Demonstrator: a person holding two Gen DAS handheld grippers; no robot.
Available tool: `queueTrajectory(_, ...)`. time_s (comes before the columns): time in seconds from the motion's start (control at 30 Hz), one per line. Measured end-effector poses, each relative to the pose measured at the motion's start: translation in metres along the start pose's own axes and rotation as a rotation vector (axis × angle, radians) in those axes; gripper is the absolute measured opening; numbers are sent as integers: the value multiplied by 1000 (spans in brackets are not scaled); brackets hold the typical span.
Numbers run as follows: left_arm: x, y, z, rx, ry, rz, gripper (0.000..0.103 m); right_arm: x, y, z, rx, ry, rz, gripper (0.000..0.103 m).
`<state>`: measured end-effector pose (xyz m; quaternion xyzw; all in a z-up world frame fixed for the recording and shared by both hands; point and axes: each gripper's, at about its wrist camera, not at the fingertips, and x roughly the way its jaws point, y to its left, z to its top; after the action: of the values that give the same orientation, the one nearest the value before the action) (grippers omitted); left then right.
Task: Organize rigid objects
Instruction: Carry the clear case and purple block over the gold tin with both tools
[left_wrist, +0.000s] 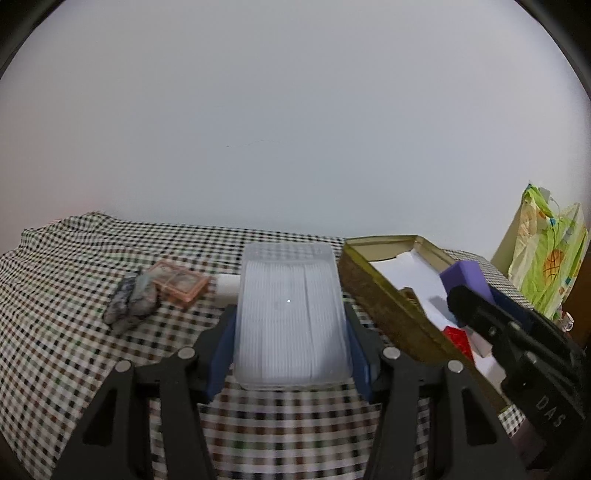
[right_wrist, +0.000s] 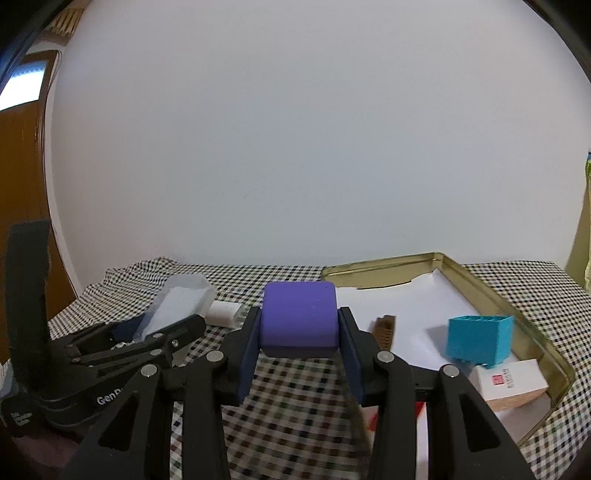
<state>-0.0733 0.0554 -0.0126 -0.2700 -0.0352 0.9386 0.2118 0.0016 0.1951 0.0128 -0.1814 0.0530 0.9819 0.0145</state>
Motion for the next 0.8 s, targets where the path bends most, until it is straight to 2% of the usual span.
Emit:
queueTrajectory(0.57,24,-79,10,72,-2,-97,54,-19,-112,10,120,-41,-152,43)
queueTrajectory(0.8,37,-114,14,124,17,-135,54,-22,-151,14,202,-12,-186,43)
